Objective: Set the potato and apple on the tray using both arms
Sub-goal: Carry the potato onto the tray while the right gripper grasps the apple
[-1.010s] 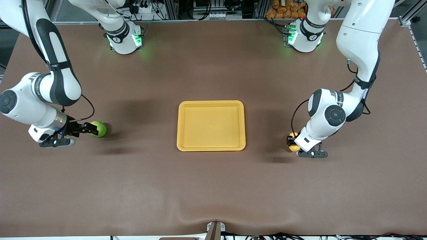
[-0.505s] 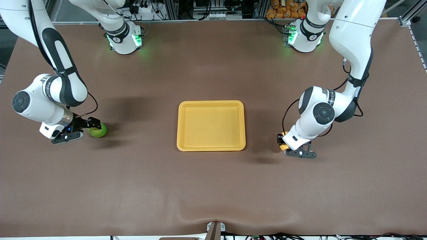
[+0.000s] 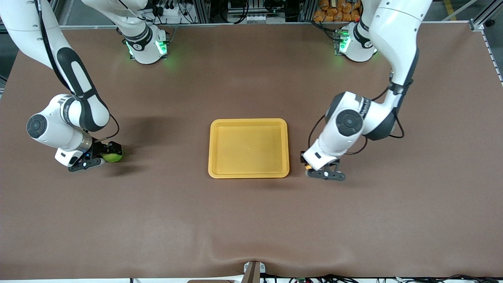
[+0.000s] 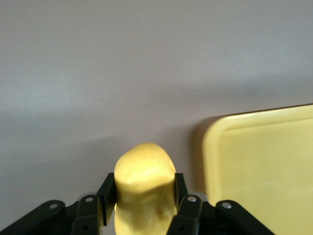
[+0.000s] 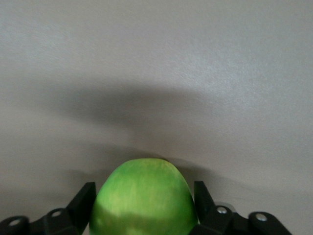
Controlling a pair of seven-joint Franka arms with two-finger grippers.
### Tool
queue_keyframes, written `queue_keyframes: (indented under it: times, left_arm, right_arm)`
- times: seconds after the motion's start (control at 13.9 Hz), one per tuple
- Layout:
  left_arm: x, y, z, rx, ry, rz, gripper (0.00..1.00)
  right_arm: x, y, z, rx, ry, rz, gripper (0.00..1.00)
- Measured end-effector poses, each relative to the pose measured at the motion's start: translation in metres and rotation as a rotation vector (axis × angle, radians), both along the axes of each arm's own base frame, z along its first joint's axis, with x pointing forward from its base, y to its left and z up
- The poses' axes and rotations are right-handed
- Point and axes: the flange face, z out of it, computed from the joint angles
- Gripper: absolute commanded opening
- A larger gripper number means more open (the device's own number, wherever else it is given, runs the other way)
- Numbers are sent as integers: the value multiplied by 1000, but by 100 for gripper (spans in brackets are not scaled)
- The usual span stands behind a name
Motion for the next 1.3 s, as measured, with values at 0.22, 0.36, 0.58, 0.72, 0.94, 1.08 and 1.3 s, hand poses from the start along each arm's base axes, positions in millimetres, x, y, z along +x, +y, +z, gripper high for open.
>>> queue_keyframes:
  times: [0.22, 0.36, 0.58, 0.72, 0.94, 1.08, 1.3]
  left_arm:
    - [-15, -45, 11, -25, -6, 83, 0]
    - [-24, -73, 10, -34, 6, 155, 0]
    - [-39, -109, -14, -28, 37, 206, 0]
    - [-49, -121, -39, -9, 65, 217, 0]
    - [-51, -125, -57, 5, 81, 218, 0]
    - [-48, -122, -58, 7, 78, 222, 11]
    - [-47, -119, -62, 21, 77, 220, 51]
  right_arm:
    - [0, -3, 1, 0, -2, -4, 0]
    - [0, -3, 1, 3, 4, 2, 0]
    - [9, 9, 19, 19, -2, 36, 0]
    - [20, 24, 52, 44, 5, 81, 0]
    - [38, 52, 111, 79, -13, 236, 0]
    - [45, 70, 130, 92, -40, 379, 0]
    - [48, 111, 135, 117, -82, 681, 0]
